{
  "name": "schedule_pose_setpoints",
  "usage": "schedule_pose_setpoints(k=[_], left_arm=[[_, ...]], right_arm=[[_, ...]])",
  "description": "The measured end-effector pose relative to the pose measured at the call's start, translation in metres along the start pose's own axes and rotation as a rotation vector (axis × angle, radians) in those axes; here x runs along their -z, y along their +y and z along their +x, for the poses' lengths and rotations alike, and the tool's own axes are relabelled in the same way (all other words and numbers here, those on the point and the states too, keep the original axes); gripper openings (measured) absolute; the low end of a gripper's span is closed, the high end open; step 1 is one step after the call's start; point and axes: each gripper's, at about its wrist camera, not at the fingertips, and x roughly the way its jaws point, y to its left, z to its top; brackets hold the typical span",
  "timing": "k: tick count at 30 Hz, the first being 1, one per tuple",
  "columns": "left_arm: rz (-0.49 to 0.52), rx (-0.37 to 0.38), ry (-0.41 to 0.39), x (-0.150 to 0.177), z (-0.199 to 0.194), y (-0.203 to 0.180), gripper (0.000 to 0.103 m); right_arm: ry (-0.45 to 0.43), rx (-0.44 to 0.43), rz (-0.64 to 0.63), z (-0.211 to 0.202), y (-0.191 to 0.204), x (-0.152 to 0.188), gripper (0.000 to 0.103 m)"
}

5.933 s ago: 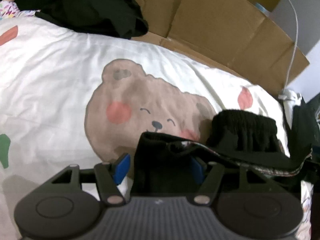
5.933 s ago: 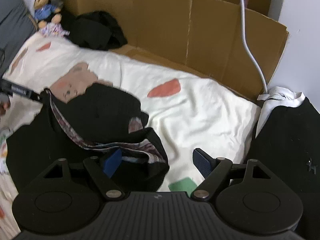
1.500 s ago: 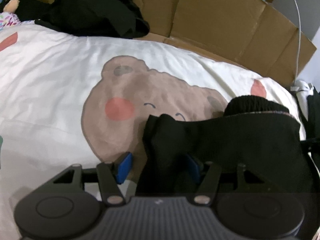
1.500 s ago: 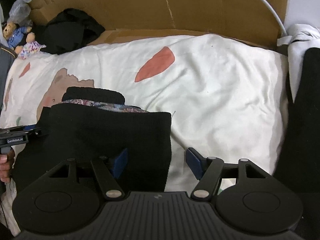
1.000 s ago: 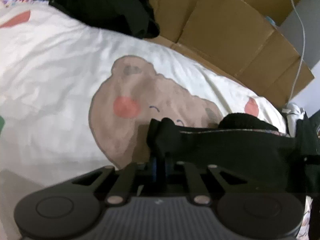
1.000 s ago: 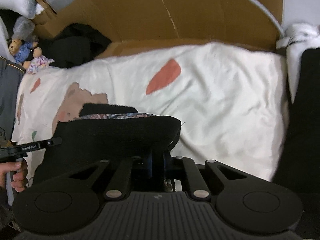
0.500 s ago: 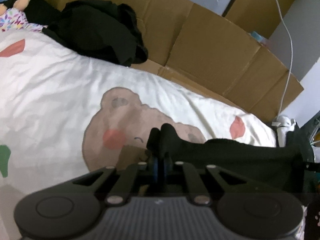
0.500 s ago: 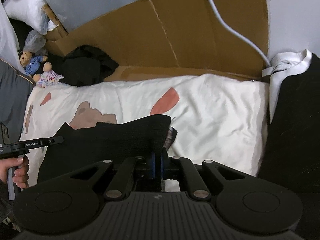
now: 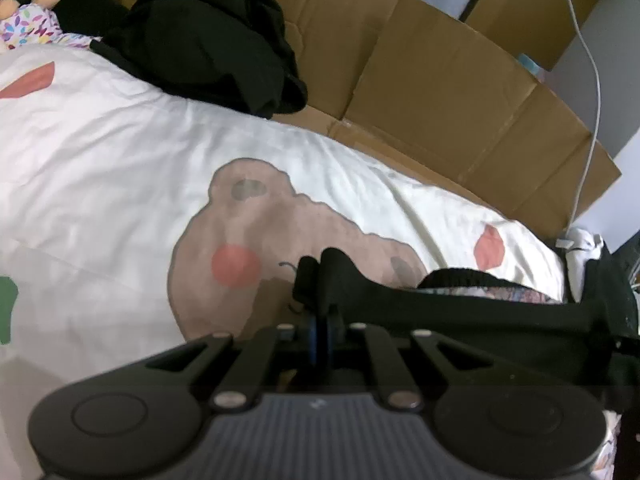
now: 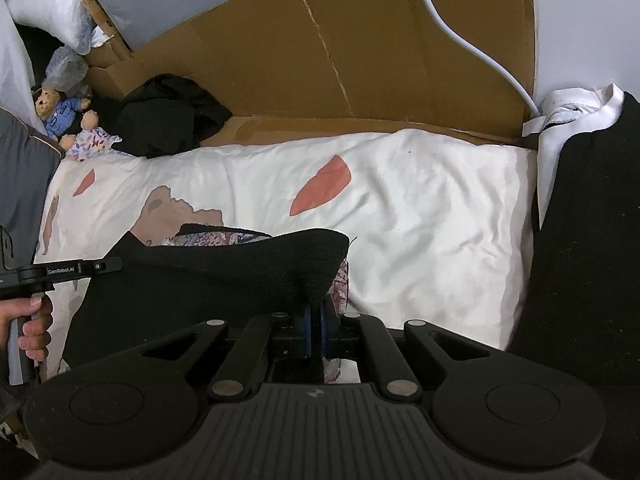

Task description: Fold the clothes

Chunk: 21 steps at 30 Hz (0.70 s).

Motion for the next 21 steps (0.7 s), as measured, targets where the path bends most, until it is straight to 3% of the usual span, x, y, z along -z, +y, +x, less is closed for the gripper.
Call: schedule_pose_setpoints(k=[13,19,21], left_arm=[[-0.064,0.002,0.001,-0.011,0.026,0.007,0.005],[-0.043,0.015,0.014,-0.021,0.035,0.001,0.005],[-0.069,0.023,0.075,-0.021,0.044,0.005,0.015]], right_arm=[[-0.006,0.065,0.017,0.013,-0.003,-0.01,0.004],[0.021,0.093,0.057,0.021,-0.011,-0.014,0.004],[0.042,0.089,0.07,0.024,-0.012,-0.012,0.005]])
